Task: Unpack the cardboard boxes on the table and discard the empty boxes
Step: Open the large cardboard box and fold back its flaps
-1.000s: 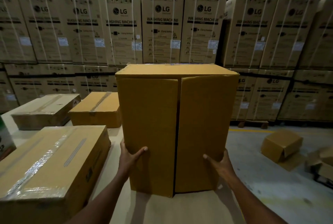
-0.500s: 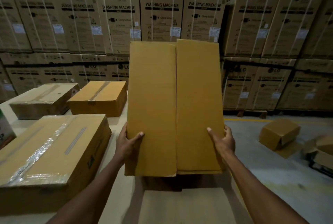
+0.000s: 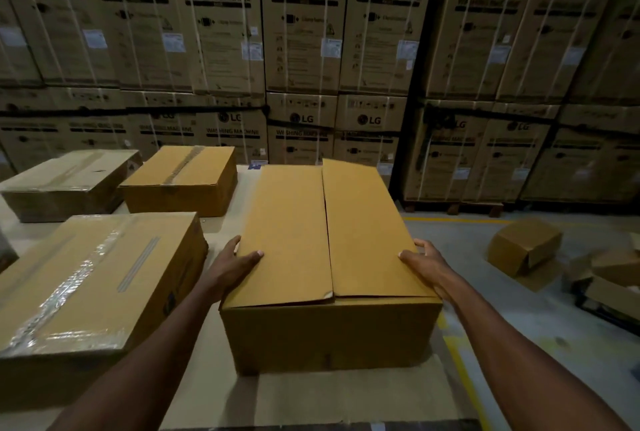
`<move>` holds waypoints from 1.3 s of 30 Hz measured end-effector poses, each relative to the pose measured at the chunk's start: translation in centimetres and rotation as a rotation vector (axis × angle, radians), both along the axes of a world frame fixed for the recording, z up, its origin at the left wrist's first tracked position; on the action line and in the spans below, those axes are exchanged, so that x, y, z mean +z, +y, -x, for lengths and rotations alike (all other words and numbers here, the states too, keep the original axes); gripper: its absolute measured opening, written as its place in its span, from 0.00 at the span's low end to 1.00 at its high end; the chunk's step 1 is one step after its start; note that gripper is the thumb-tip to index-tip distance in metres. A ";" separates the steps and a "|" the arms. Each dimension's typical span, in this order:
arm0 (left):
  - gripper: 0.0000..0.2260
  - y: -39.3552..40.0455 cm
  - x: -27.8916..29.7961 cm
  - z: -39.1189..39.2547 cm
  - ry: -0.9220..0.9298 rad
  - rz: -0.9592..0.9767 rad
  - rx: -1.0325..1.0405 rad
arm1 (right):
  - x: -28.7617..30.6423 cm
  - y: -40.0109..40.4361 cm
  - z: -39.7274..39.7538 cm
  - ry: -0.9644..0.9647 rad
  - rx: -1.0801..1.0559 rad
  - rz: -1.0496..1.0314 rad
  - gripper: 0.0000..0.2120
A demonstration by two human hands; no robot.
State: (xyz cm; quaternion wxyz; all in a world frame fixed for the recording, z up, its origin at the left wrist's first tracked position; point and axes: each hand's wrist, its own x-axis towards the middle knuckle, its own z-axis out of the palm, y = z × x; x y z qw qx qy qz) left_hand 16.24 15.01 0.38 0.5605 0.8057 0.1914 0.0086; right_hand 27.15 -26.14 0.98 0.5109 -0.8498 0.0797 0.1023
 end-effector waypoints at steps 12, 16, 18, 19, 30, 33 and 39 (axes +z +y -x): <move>0.38 0.0 -2.6 5.5 0.159 0.159 0.003 | -2.3 -3.4 4.5 0.085 0.099 -0.106 0.28; 0.35 -1.1 -3.5 7.4 0.099 0.241 -0.047 | -1.7 -5.6 7.7 0.098 0.132 -0.123 0.20; 0.29 -2.7 -3.6 8.8 0.069 0.288 -0.050 | -1.7 -7.0 9.2 0.081 0.132 -0.123 0.20; 0.28 -3.6 -3.6 9.3 0.054 0.293 -0.051 | -1.6 -7.7 9.9 0.076 0.127 -0.126 0.20; 0.22 -11.0 -4.5 14.2 -0.057 0.274 0.061 | -2.0 -13.7 15.0 0.024 0.089 -0.180 0.20; 0.22 -12.0 -4.2 15.5 -0.081 0.275 0.099 | -2.6 -14.1 15.6 0.008 0.078 -0.199 0.23; 0.24 -13.2 -3.6 16.6 -0.102 0.295 0.117 | -3.1 -15.0 15.4 -0.006 0.078 -0.187 0.33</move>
